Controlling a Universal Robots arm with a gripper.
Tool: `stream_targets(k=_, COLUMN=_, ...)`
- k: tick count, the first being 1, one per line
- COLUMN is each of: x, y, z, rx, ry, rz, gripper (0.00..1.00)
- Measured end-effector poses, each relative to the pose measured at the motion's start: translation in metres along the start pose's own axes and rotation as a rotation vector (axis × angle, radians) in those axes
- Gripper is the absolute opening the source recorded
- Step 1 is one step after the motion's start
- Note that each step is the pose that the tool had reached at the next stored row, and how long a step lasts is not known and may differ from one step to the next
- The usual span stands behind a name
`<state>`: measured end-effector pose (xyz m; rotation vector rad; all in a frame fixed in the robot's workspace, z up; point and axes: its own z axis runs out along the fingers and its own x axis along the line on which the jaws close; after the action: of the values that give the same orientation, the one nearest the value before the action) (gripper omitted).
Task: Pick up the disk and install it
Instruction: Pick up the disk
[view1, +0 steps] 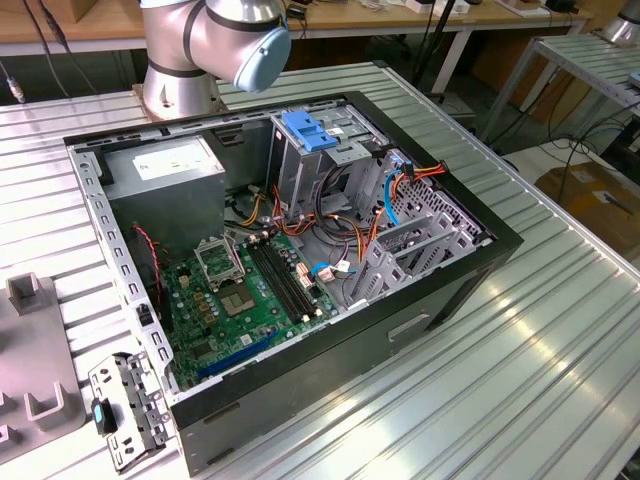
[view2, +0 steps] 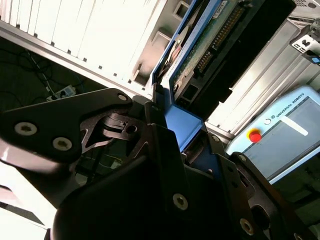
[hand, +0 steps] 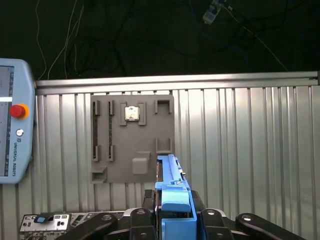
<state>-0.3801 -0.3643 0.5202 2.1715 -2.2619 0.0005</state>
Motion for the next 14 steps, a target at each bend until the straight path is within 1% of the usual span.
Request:
stream_targets(k=4, x=-0.0002, y=-0.0054, z=0.0000, rx=0.0000, ry=0.0000, rz=0.000, gripper=0.37)
stream_targets(k=8, x=-0.0005, y=-0.0125, z=-0.0001, rx=0.0000, ry=0.0000, rz=0.000, gripper=0.37)
stream_targets(k=11, x=-0.0008, y=-0.0198, z=-0.0001, rx=-0.0001, ry=0.0000, rz=0.000, gripper=0.37)
stream_targets(k=12, x=-0.0010, y=-0.0235, z=-0.0002, rx=-0.0002, ry=0.0001, rz=0.000, gripper=0.37)
stream_targets(k=14, x=-0.0011, y=-0.0279, z=-0.0001, rx=-0.0001, ry=0.0000, rz=0.000, gripper=0.37)
